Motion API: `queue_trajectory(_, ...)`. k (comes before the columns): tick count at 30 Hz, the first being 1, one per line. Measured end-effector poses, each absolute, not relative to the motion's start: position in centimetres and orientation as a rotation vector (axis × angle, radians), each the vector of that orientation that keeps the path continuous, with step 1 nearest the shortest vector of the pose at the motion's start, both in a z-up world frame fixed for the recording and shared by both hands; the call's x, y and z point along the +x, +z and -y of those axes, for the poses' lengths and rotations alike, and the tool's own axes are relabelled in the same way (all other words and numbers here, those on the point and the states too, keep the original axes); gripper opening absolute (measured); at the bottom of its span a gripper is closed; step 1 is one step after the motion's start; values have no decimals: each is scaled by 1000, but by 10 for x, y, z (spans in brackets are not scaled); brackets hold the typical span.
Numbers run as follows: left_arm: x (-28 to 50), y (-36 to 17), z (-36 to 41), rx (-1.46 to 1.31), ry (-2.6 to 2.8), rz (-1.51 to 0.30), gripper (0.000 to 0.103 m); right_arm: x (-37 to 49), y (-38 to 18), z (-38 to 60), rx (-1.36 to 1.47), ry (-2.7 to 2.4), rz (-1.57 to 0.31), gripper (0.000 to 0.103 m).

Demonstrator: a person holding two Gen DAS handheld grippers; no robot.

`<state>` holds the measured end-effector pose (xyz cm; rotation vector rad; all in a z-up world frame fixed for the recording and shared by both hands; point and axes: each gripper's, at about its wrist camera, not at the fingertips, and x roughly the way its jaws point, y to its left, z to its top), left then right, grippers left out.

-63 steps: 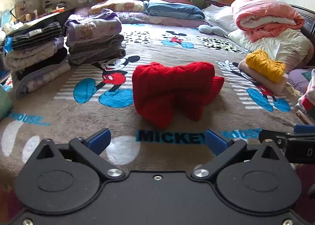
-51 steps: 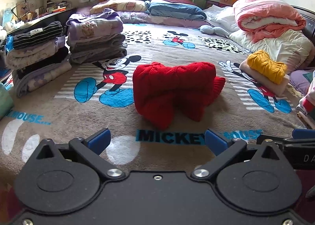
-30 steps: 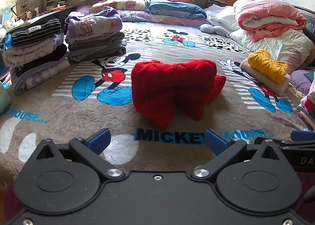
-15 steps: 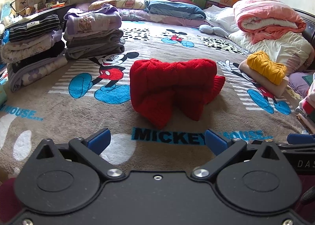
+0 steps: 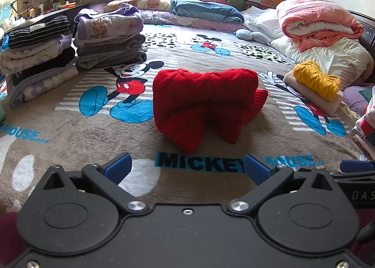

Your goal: Fold clothes

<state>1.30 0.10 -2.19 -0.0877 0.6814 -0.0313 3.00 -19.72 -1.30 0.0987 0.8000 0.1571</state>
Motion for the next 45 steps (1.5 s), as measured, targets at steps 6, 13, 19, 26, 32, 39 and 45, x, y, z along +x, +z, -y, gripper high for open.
queue_trajectory(6, 16, -26, -1, -91, -34, -692, 103, 34, -17, 196, 97, 156, -811, 103)
queue_trajectory(13, 23, -32, -3, -100, -38, -711, 103, 42, -27, 195, 101, 156, -837, 103)
queue_trajectory(19, 38, -37, -9, -126, -63, -736, 103, 54, -35, 201, 153, 192, -840, 103)
queue_trajectory(26, 67, -32, -18, -140, -113, -748, 103, 72, -29, 200, 123, 247, -777, 103)
queue_trajectory(32, 99, -14, -25, -65, -163, -699, 103, 104, -13, 206, 121, 286, -723, 103)
queue_trajectory(39, 146, 10, -39, -19, -233, -623, 103, 153, 11, 226, 197, 334, -622, 103)
queue_trajectory(45, 197, 12, -41, 9, -330, -706, 103, 195, 25, 238, 235, 454, -548, 103)
